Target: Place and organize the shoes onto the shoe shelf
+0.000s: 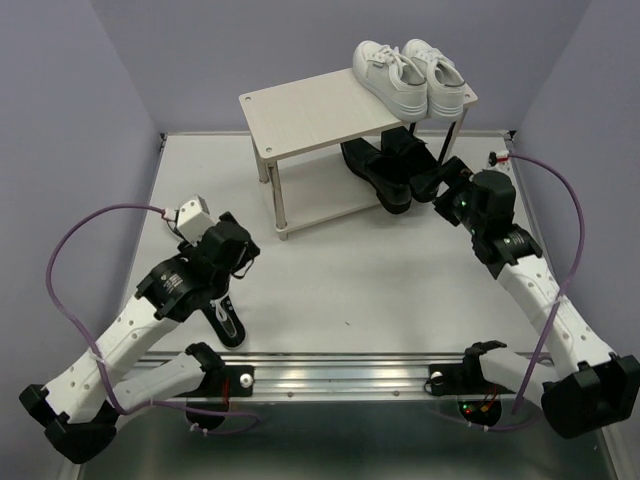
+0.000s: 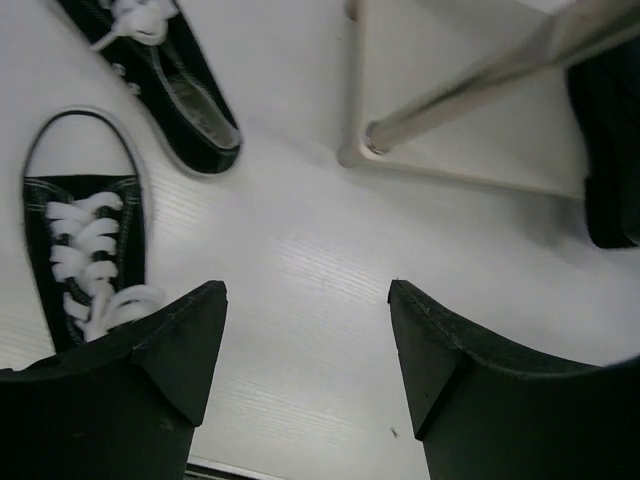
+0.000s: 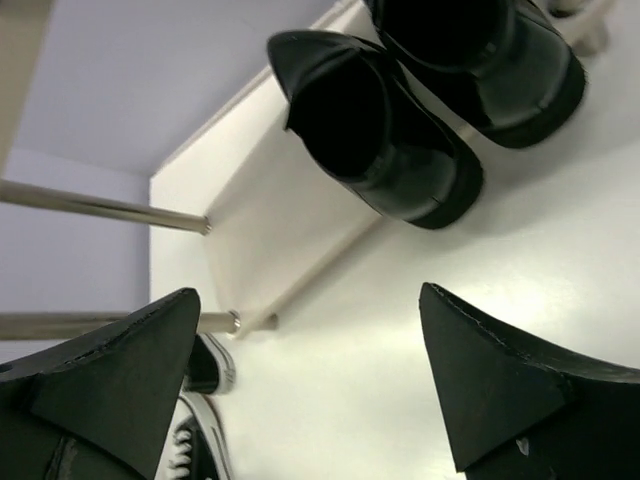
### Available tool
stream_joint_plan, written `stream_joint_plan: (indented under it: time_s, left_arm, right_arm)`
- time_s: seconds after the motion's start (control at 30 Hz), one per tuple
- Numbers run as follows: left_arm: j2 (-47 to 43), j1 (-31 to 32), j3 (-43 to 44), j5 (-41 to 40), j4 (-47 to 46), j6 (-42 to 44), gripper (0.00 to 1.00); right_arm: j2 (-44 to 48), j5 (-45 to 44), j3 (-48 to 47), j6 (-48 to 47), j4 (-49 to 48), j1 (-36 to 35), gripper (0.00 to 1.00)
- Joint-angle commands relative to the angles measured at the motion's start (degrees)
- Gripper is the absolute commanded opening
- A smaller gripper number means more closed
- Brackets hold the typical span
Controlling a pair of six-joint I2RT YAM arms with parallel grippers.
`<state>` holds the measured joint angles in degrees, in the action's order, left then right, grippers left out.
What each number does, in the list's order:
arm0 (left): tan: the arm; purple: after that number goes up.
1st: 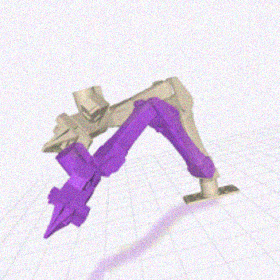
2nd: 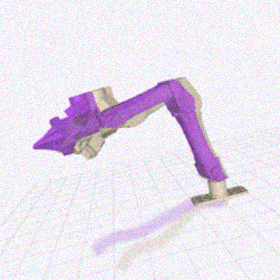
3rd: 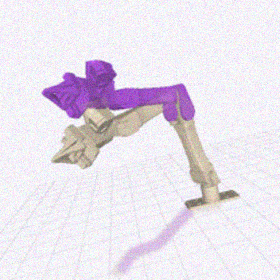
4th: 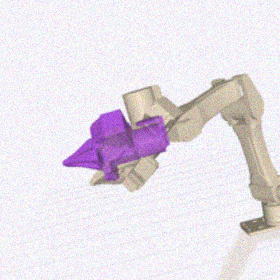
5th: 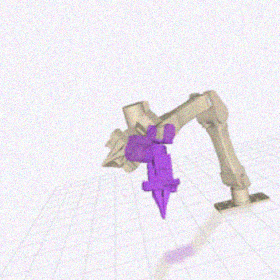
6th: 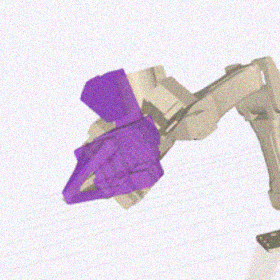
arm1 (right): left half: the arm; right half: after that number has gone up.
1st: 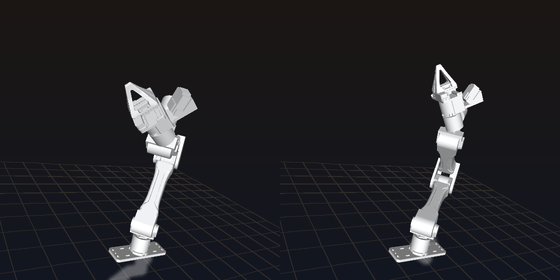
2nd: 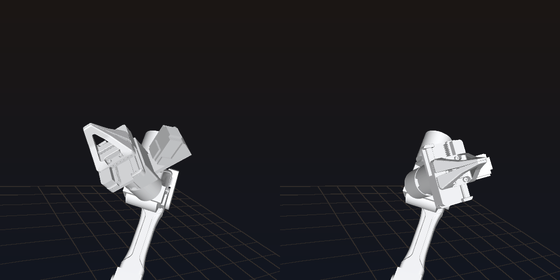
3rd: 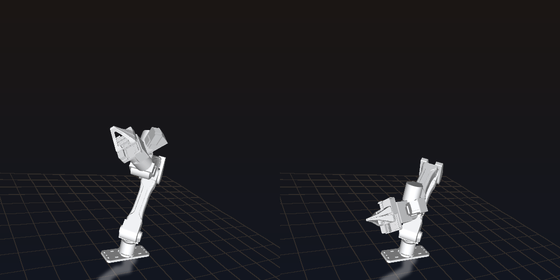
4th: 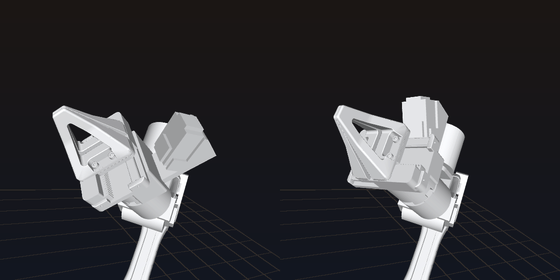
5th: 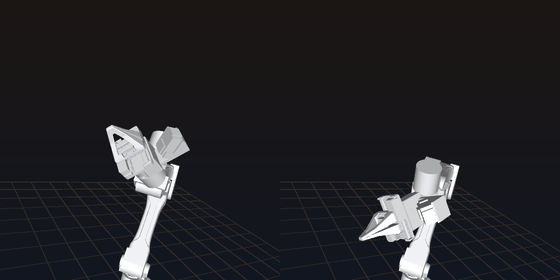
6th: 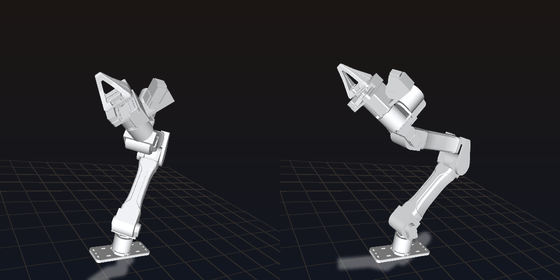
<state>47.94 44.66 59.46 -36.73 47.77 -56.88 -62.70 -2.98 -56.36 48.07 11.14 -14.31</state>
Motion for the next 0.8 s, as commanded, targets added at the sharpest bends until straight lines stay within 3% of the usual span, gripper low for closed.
stream_joint_plan:
  time_s: [0.0, 0.27, 0.4, 0.6, 0.77]
  left_arm:
    - [0.0, -9.6, -3.6, 0.5, 3.4, 2.5, 0.77]
    - [8.7, -25.9, -8.7, 10.3, -9.3, 11.3, 0.76]
    - [15.2, -35.1, -5.3, 11.2, -15.4, 14.7, 0.73]
    - [27.5, -38.5, 0.6, 10.6, -19.6, 16.7, 0.67]
    - [34.6, -38.8, 2.7, 13.2, -23.6, 17.7, 0.71]
  right_arm:
    - [6.5, -2.5, 4.5, -5.8, 7.1, 0.2, 0.97]
    - [11.5, -2.4, 7.8, -8.1, 9.8, 0.2, 0.98]
    - [11.3, -0.7, 6.9, -7.7, 9.9, 0.2, 0.98]
    - [11.0, -1.0, 6.0, -7.9, 9.1, 0.2, 0.98]
    - [10.8, -0.4, 5.5, -8.4, 9.1, 0.2, 0.98]
